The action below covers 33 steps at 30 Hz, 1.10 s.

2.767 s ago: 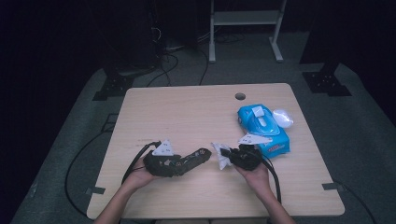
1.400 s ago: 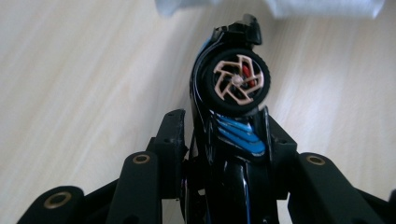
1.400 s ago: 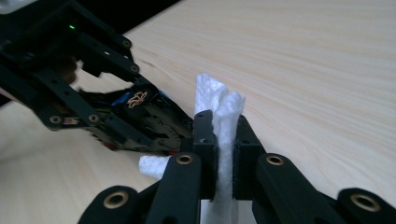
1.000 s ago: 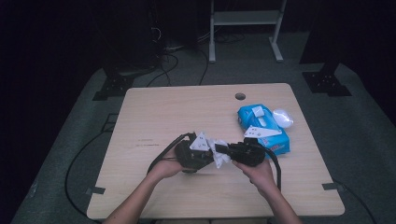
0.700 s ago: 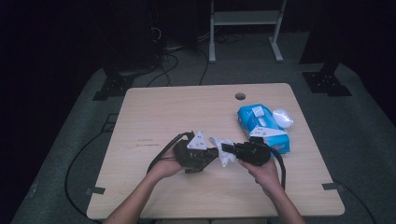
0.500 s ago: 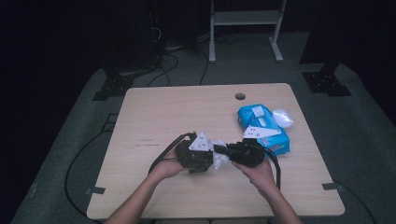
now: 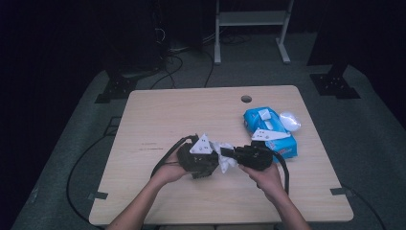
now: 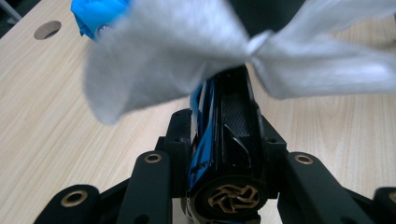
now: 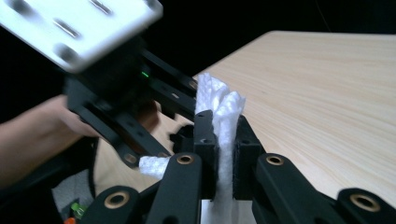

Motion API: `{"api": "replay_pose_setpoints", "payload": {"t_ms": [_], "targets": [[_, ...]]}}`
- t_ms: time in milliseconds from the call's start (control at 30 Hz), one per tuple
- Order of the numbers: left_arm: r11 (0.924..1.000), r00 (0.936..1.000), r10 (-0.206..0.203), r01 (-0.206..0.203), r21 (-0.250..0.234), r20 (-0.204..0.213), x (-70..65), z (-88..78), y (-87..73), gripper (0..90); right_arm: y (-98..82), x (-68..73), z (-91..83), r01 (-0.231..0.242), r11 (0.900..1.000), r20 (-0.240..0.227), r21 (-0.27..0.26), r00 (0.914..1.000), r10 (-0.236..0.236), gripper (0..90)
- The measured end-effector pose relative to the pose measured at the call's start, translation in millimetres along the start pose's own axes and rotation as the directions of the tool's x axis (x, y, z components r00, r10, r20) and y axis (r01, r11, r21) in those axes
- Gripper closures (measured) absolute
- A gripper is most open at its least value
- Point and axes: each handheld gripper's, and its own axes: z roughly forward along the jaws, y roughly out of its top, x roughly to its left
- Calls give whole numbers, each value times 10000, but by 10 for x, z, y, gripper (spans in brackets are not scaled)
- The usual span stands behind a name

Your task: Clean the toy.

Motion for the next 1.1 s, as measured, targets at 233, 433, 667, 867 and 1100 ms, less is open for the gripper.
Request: {"api": "replay_pose_setpoints", "payload": {"t_ms": [233,433,667,867,1100], "targets": [[10000,10000,-19,19,23,2,17,0,-6,662,-185,-224,-4,-783,9961,556,414,9956,760,831],[10000,10000,40,-40,54,17,11,10,3,662,-85,-129,-19,-649,9979,141,18,9978,649,832],[10000,9999,77,-77,23,71,-22,28,23,662,43,148,74,183,9998,-335,1,9993,-183,831],[10000,10000,54,-55,53,20,8,2,-7,663,-71,-90,-9,-292,9994,462,165,9985,284,831],[10000,10000,-46,46,-6,43,26,25,11,664,-341,-334,42,-1156,9887,1071,958,9887,1053,831]]}}
